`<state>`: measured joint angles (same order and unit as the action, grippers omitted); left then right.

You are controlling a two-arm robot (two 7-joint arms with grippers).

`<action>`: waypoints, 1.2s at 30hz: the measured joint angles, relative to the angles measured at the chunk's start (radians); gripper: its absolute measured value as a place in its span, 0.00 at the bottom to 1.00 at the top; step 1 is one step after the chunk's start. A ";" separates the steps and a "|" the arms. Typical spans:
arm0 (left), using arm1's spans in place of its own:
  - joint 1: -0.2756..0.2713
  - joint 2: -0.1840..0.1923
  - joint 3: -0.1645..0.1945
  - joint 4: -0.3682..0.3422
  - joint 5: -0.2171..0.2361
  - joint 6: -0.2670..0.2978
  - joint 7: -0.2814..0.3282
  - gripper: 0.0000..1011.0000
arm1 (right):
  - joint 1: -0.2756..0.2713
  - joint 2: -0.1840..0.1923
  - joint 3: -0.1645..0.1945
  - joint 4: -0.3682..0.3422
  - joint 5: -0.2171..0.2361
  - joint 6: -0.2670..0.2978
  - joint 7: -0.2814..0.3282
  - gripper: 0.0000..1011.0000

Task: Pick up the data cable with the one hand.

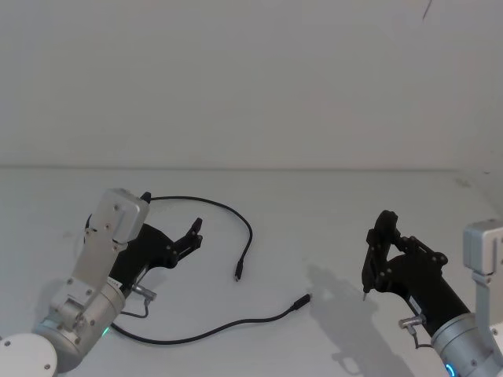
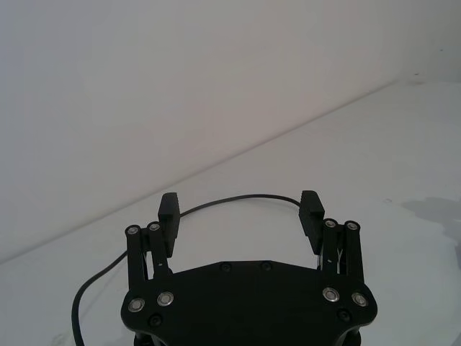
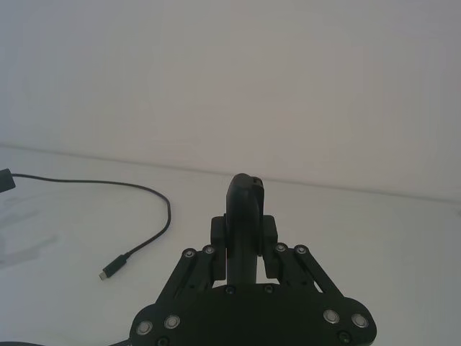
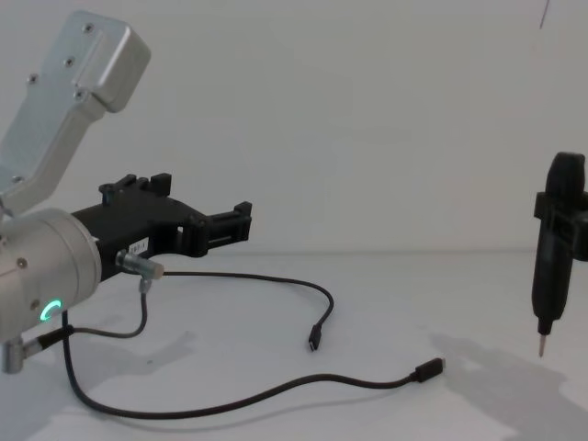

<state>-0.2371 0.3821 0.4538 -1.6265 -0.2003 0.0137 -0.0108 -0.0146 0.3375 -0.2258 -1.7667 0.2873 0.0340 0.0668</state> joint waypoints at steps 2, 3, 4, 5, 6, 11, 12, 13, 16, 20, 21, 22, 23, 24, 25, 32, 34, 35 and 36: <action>0.000 0.000 0.000 0.000 0.000 0.000 0.000 0.99 | 0.000 0.000 0.000 0.000 0.000 0.000 0.000 0.28; 0.000 0.000 0.000 0.000 0.000 0.000 0.000 0.99 | 0.000 0.000 0.000 0.000 0.000 0.000 0.000 0.28; 0.000 0.000 0.000 0.000 0.000 0.000 0.000 0.99 | 0.000 0.000 0.000 0.000 0.000 0.000 0.000 0.28; 0.000 0.000 0.000 0.000 0.000 0.000 0.000 0.99 | 0.000 0.000 0.000 0.000 0.000 0.000 0.000 0.28; 0.000 0.000 0.000 0.000 0.000 0.000 0.000 0.99 | 0.000 0.000 0.000 0.000 0.000 0.000 0.000 0.28; 0.000 0.000 0.000 0.000 0.000 0.000 0.000 0.99 | 0.000 0.000 0.000 0.000 0.000 0.000 0.000 0.28; 0.000 0.000 0.000 0.000 0.000 0.000 0.000 0.99 | 0.000 0.000 0.000 0.000 0.000 0.000 0.000 0.28; 0.000 0.000 0.001 0.000 0.000 0.000 0.000 0.99 | 0.000 0.000 0.000 0.000 0.000 0.000 0.000 0.28; 0.000 0.000 0.000 0.000 0.000 0.000 0.000 0.99 | 0.000 0.000 0.000 0.000 0.000 0.000 0.000 0.28; 0.000 0.000 0.000 0.000 0.000 0.000 0.000 0.99 | 0.000 0.000 0.000 0.000 0.000 0.000 0.000 0.28; 0.000 0.000 0.001 0.000 0.000 0.000 0.000 0.99 | 0.000 0.000 0.000 0.000 0.000 0.000 0.000 0.28; 0.000 0.000 0.001 0.000 0.000 0.000 0.000 0.99 | 0.000 0.000 0.000 0.000 0.000 0.000 0.000 0.28; 0.000 0.000 0.001 0.000 0.000 0.000 0.000 0.99 | 0.000 0.000 0.000 0.000 0.000 0.000 0.000 0.28; 0.000 0.000 0.000 0.000 0.000 0.000 0.000 0.99 | 0.000 0.000 0.000 0.000 0.000 0.000 0.000 0.28; 0.000 0.000 0.001 0.000 0.000 0.000 0.000 0.99 | 0.000 0.000 0.000 0.000 0.000 0.000 0.000 0.28; 0.000 0.000 0.000 0.000 0.000 0.000 0.000 0.99 | 0.000 0.000 0.000 0.000 0.000 0.000 0.000 0.28; 0.000 0.000 0.000 0.000 0.000 0.000 -0.001 0.99 | 0.000 0.000 0.000 0.000 0.000 0.000 0.000 0.28; 0.000 0.000 0.000 0.000 0.000 0.001 -0.002 0.99 | 0.000 0.000 0.000 0.000 0.000 0.000 0.000 0.28; 0.000 0.002 0.000 -0.001 -0.001 0.002 -0.007 0.99 | 0.000 0.000 0.000 0.000 0.000 0.000 0.000 0.28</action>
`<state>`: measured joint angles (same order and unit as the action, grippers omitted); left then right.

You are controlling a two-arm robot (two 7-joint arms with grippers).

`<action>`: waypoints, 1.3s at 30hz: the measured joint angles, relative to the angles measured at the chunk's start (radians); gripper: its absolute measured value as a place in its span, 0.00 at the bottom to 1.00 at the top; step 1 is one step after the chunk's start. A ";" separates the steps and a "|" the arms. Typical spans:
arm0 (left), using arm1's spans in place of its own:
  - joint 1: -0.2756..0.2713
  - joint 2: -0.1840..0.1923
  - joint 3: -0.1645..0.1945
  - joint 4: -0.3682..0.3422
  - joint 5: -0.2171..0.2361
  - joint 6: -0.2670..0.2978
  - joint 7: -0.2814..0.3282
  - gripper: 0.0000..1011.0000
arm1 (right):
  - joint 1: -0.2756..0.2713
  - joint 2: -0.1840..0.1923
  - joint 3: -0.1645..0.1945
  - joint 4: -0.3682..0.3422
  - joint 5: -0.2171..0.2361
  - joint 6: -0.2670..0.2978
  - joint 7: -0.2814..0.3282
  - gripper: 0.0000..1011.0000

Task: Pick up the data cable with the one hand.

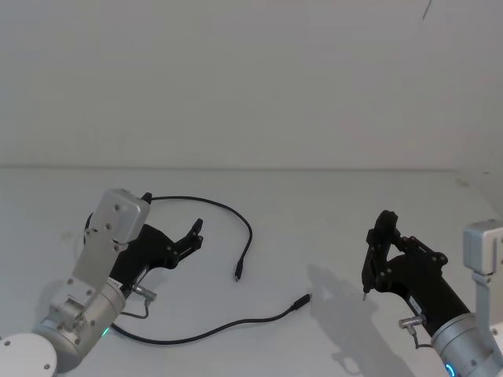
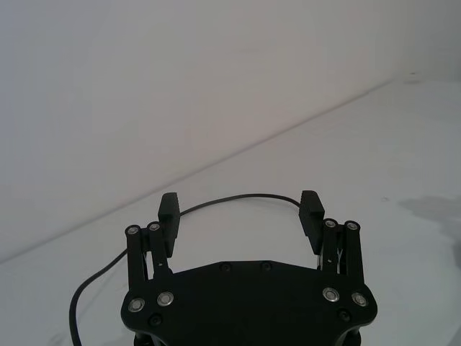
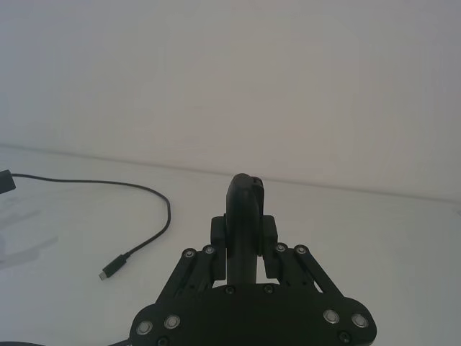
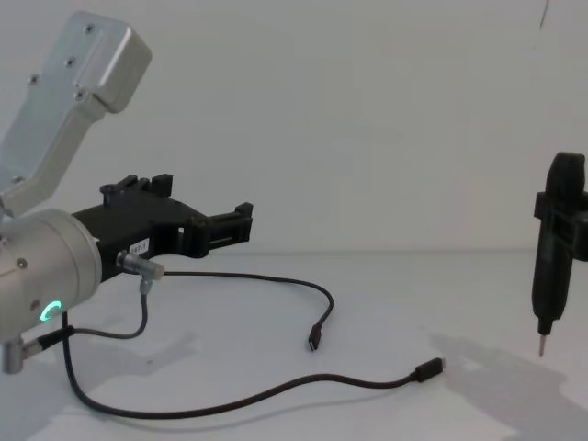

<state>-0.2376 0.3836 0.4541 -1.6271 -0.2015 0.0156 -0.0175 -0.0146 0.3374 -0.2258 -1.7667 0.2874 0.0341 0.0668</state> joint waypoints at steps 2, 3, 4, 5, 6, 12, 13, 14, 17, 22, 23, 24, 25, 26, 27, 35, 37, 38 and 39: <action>-0.001 0.002 0.000 -0.002 -0.002 0.001 -0.007 0.99 | 0.000 0.000 0.000 0.000 0.000 0.000 0.000 0.28; -0.001 0.004 0.000 -0.003 -0.003 0.002 -0.011 0.99 | 0.000 0.000 0.000 0.000 0.000 0.000 0.000 0.28; -0.001 0.006 0.000 -0.004 -0.005 0.004 -0.016 0.99 | 0.000 0.000 0.000 0.000 0.000 0.000 0.000 0.28; -0.002 0.010 0.000 -0.007 -0.009 0.007 -0.029 0.99 | 0.000 0.000 0.000 0.000 0.000 0.000 0.000 0.28; -0.003 0.013 0.000 -0.009 -0.011 0.009 -0.035 0.99 | 0.000 0.000 0.000 0.000 0.000 0.000 0.000 0.28; -0.007 0.041 0.000 -0.028 -0.037 0.030 -0.100 0.99 | 0.000 0.000 0.000 0.000 0.000 0.000 0.000 0.28; -0.008 0.045 0.000 -0.031 -0.041 0.033 -0.110 0.99 | 0.000 0.000 0.000 0.000 0.000 0.000 0.000 0.28; -0.009 0.053 0.000 -0.036 -0.049 0.041 -0.129 0.99 | 0.000 0.000 0.000 0.000 0.000 0.000 0.000 0.28; -0.012 0.072 0.000 -0.048 -0.066 0.057 -0.169 0.99 | 0.000 0.000 0.000 0.000 0.000 0.000 0.000 0.28; -0.019 0.102 -0.002 -0.064 -0.095 0.087 -0.237 0.99 | 0.000 0.000 0.000 0.000 0.000 0.000 0.000 0.28; -0.021 0.107 -0.002 -0.067 -0.102 0.094 -0.253 0.99 | 0.000 0.000 0.000 0.000 0.000 0.000 0.000 0.28; -0.025 0.118 -0.002 -0.072 -0.112 0.105 -0.275 0.99 | 0.000 0.000 0.000 0.000 0.000 0.000 0.000 0.28; -0.028 0.123 -0.002 -0.074 -0.118 0.113 -0.291 0.99 | 0.000 0.000 0.000 0.000 0.000 0.000 0.000 0.28; -0.030 0.129 -0.002 -0.075 -0.123 0.119 -0.299 0.99 | 0.000 0.000 0.000 0.000 0.000 0.000 0.000 0.28; -0.033 0.134 -0.002 -0.077 -0.128 0.125 -0.316 0.99 | 0.000 0.000 0.000 0.000 0.000 0.000 0.000 0.28; -0.078 0.184 0.010 -0.082 -0.191 0.210 -0.454 0.99 | 0.000 0.000 0.000 0.000 0.000 0.000 0.000 0.28; -0.087 0.190 0.014 -0.080 -0.202 0.227 -0.474 0.99 | 0.000 0.000 0.000 0.000 0.000 0.000 0.000 0.28; -0.093 0.193 0.016 -0.077 -0.207 0.236 -0.485 0.99 | 0.000 0.000 0.000 0.000 0.000 0.000 0.000 0.28; -0.105 0.198 0.021 -0.073 -0.219 0.257 -0.507 0.99 | 0.000 0.000 0.000 0.000 0.000 0.000 0.000 0.28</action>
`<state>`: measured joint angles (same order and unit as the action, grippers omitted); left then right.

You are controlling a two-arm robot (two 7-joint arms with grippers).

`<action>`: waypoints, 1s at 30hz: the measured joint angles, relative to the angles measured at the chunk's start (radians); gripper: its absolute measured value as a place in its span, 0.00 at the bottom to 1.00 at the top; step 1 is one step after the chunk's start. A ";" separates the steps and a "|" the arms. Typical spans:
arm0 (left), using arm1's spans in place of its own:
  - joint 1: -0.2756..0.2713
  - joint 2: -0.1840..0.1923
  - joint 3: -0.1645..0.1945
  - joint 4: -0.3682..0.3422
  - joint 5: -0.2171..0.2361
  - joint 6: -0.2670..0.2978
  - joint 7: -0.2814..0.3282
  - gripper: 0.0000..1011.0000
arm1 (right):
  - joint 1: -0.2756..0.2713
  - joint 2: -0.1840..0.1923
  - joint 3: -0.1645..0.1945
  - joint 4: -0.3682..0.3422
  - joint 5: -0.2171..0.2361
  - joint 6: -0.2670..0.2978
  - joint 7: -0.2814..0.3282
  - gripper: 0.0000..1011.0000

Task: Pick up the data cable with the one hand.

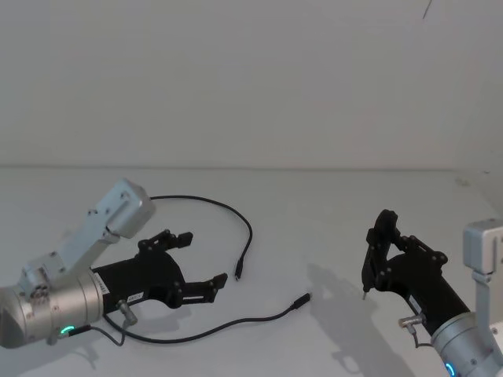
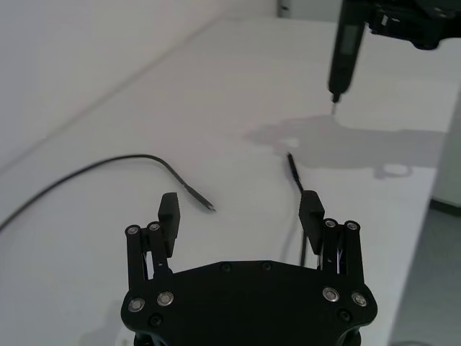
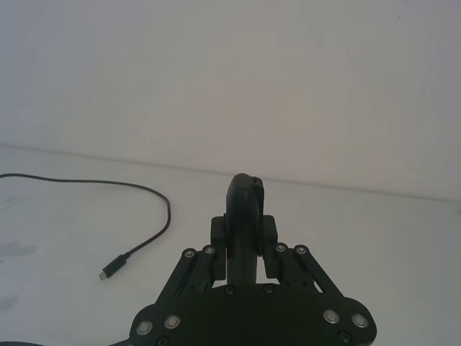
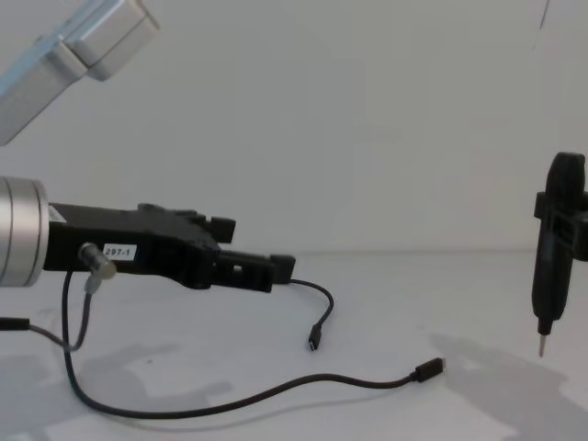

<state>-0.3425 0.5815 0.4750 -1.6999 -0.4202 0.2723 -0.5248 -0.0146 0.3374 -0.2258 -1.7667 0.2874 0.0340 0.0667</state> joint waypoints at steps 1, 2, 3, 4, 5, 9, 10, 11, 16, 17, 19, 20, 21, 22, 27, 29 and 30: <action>-0.009 0.003 0.005 0.005 -0.010 0.018 -0.018 0.99 | 0.000 0.000 0.000 0.000 0.000 0.000 0.000 0.28; -0.016 0.005 0.008 0.008 -0.016 0.030 -0.029 0.99 | 0.000 0.000 0.000 0.000 0.000 0.000 0.000 0.28; -0.022 0.006 0.011 0.011 -0.020 0.040 -0.037 0.99 | 0.000 0.000 0.000 0.000 0.000 0.000 0.000 0.28; -0.028 0.007 0.014 0.015 -0.024 0.049 -0.045 0.99 | 0.000 0.000 0.000 0.000 0.000 0.000 0.000 0.28; -0.042 0.008 0.021 0.024 -0.032 0.068 -0.061 0.99 | 0.000 0.000 0.000 0.000 0.000 0.000 0.000 0.28; -0.074 0.005 0.042 0.046 -0.049 0.116 -0.097 0.99 | 0.000 0.000 0.000 0.000 0.000 0.000 0.000 0.28; -0.089 0.001 0.052 0.058 -0.054 0.137 -0.112 0.99 | 0.000 0.000 0.000 0.000 0.000 0.000 0.000 0.28; -0.096 -0.001 0.056 0.063 -0.055 0.146 -0.117 0.99 | 0.000 0.000 0.000 0.000 0.000 0.000 0.000 0.28; -0.138 -0.021 0.090 0.103 -0.059 0.200 -0.138 0.99 | 0.000 0.000 0.000 0.000 0.000 0.000 0.000 0.28; -0.138 -0.021 0.090 0.103 -0.059 0.200 -0.138 0.99 | 0.000 0.000 0.000 0.000 0.000 0.000 0.000 0.28; -0.155 -0.031 0.104 0.120 -0.059 0.218 -0.142 0.99 | 0.000 0.000 0.000 0.000 0.000 0.000 0.000 0.28; -0.160 -0.034 0.108 0.124 -0.059 0.223 -0.143 0.99 | 0.000 0.000 0.000 0.000 0.000 0.000 0.000 0.28; -0.170 -0.039 0.117 0.134 -0.058 0.234 -0.147 0.99 | 0.000 0.000 0.000 0.000 0.000 0.000 0.000 0.28; -0.174 -0.042 0.121 0.139 -0.058 0.237 -0.147 0.99 | 0.000 0.000 0.000 0.000 0.000 0.000 0.000 0.28; -0.205 -0.060 0.153 0.169 -0.049 0.263 -0.154 0.99 | 0.000 0.000 0.000 0.000 0.000 0.000 0.000 0.28; -0.213 -0.064 0.162 0.177 -0.045 0.269 -0.154 0.99 | 0.000 0.000 0.000 0.000 0.000 0.000 0.000 0.28; -0.219 -0.068 0.170 0.184 -0.041 0.276 -0.155 0.99 | 0.000 0.000 0.000 0.000 0.000 0.000 0.000 0.28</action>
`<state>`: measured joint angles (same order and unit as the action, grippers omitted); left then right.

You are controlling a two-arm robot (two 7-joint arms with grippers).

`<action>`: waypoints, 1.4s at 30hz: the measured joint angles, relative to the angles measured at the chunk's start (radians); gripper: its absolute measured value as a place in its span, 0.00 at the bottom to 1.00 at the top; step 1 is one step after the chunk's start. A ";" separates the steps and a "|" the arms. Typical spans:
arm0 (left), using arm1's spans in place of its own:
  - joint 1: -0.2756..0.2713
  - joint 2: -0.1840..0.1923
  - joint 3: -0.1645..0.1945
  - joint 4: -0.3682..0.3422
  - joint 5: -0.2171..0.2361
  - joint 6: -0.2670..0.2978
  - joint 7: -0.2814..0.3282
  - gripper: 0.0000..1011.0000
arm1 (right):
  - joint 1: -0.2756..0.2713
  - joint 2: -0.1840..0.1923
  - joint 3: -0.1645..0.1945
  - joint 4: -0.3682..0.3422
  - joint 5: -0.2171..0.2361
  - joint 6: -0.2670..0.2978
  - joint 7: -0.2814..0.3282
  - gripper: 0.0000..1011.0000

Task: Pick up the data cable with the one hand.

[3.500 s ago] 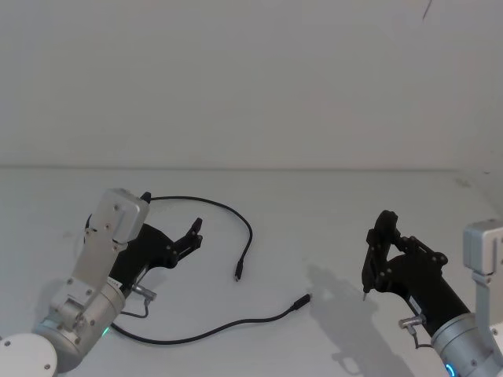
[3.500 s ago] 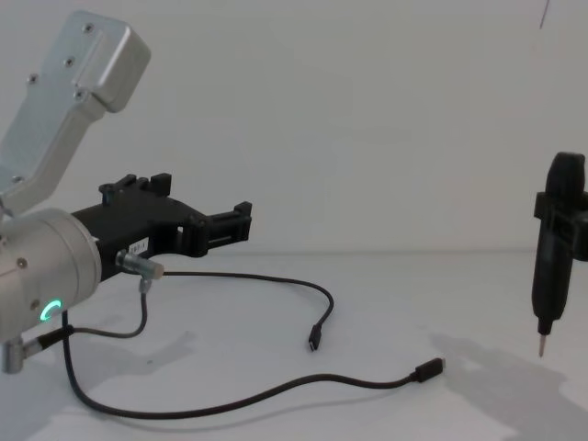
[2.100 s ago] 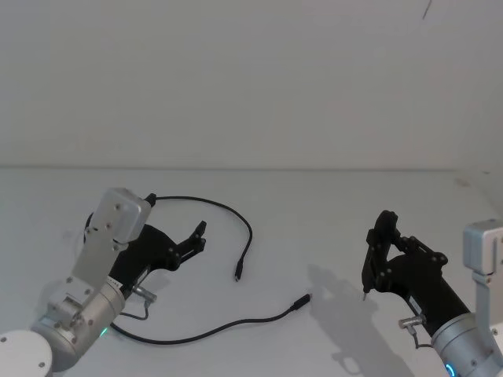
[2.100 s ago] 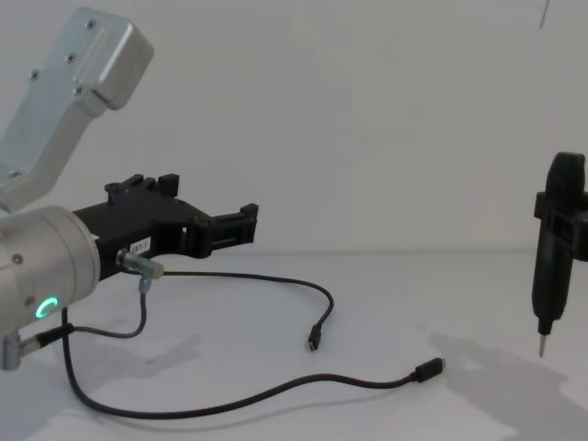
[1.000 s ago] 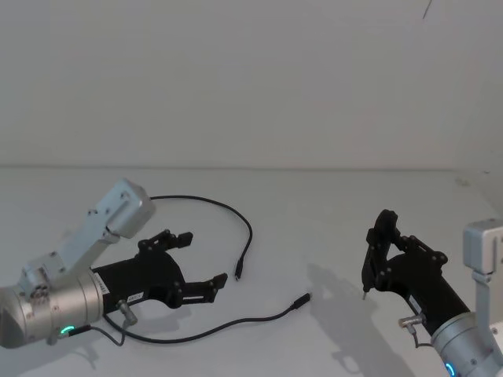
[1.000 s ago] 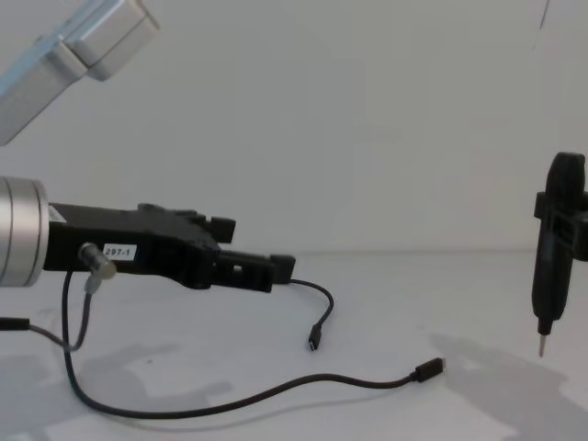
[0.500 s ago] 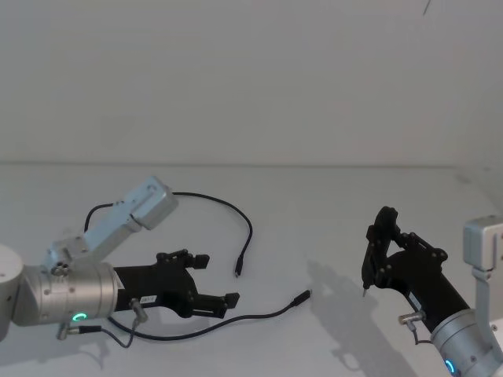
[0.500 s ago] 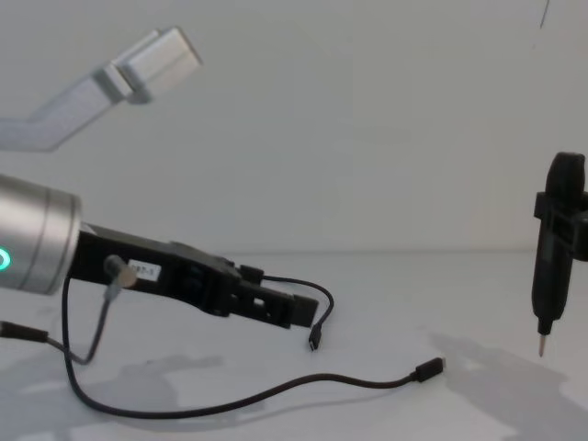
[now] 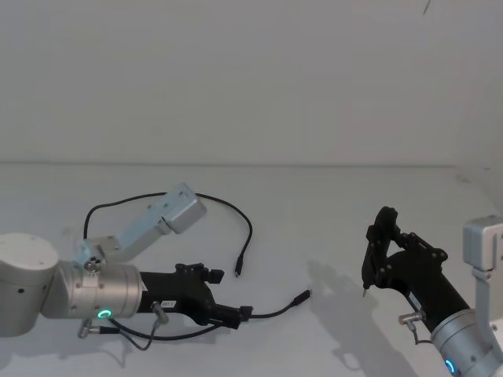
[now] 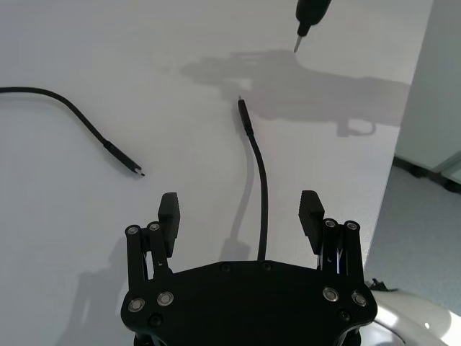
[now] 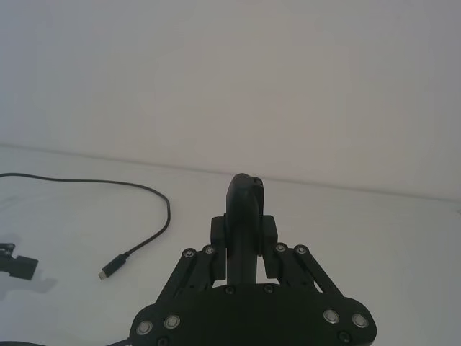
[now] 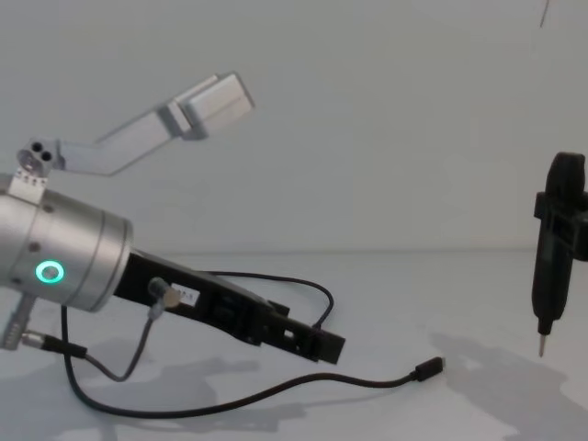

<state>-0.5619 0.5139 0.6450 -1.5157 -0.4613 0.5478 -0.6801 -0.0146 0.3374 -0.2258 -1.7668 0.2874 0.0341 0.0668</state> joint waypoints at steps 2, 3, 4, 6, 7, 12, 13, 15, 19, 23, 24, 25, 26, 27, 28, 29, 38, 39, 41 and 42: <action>-0.007 -0.004 0.009 0.008 0.004 0.005 -0.001 0.99 | 0.000 0.000 0.000 0.000 0.000 0.000 0.000 0.28; -0.010 -0.005 0.012 0.010 0.005 0.007 -0.001 0.99 | 0.000 0.000 0.000 0.000 0.000 0.000 0.000 0.28; -0.016 -0.008 0.020 0.016 0.009 0.011 -0.002 0.99 | 0.000 0.000 0.000 0.000 0.000 0.000 0.000 0.28; -0.024 -0.011 0.032 0.023 0.015 0.016 -0.003 0.99 | 0.000 0.000 0.000 0.000 0.000 0.000 0.000 0.28; -0.024 -0.011 0.032 0.023 0.015 0.016 -0.003 0.99 | 0.000 0.000 0.000 0.000 0.000 0.000 0.000 0.28; -0.038 -0.017 0.055 0.036 0.025 0.025 -0.004 0.99 | 0.000 0.000 0.000 0.000 0.000 0.000 0.000 0.28; -0.041 -0.018 0.060 0.039 0.028 0.027 -0.004 0.99 | 0.000 0.000 0.000 0.000 0.000 0.000 0.000 0.28; -0.044 -0.018 0.065 0.041 0.030 0.029 -0.004 0.99 | 0.000 0.000 0.000 0.000 0.000 0.000 0.000 0.28; -0.050 -0.020 0.075 0.045 0.034 0.031 -0.004 0.93 | 0.000 0.000 0.000 0.000 0.000 0.000 0.000 0.28; -0.055 -0.022 0.083 0.049 0.038 0.034 -0.004 0.84 | 0.000 0.000 0.000 0.000 0.000 0.000 0.000 0.28; -0.056 -0.022 0.084 0.050 0.038 0.034 -0.004 0.83 | 0.000 0.000 0.000 0.000 0.000 0.000 0.000 0.28; -0.056 -0.023 0.085 0.050 0.039 0.035 -0.004 0.81 | 0.000 0.000 0.000 0.000 0.000 0.000 0.000 0.28; -0.057 -0.023 0.085 0.051 0.039 0.035 -0.004 0.76 | 0.000 0.000 0.000 0.000 0.000 0.000 0.000 0.28; -0.058 -0.023 0.087 0.051 0.040 0.036 -0.004 0.73 | 0.000 0.000 0.000 0.000 0.000 0.000 0.000 0.28; -0.058 -0.023 0.088 0.052 0.040 0.036 -0.003 0.72 | 0.000 0.000 0.000 0.000 0.000 0.000 0.000 0.28; -0.059 -0.024 0.089 0.052 0.041 0.036 -0.003 0.66 | 0.000 0.000 0.000 0.000 0.000 0.000 0.000 0.28; -0.062 -0.024 0.095 0.055 0.044 0.038 -0.003 0.38 | 0.000 0.000 0.000 0.000 0.000 0.000 0.000 0.28; -0.063 -0.024 0.095 0.055 0.044 0.038 -0.003 0.38 | 0.000 0.000 0.000 0.000 0.000 0.000 0.000 0.28; -0.063 -0.025 0.096 0.055 0.044 0.038 -0.003 0.30 | 0.000 0.000 0.000 0.000 0.000 0.000 0.000 0.28; -0.064 -0.025 0.096 0.056 0.044 0.038 -0.003 0.28 | 0.000 0.000 0.000 0.000 0.000 0.000 0.000 0.28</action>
<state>-0.6254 0.4892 0.7412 -1.4601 -0.4170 0.5861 -0.6831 -0.0146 0.3375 -0.2258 -1.7668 0.2874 0.0341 0.0668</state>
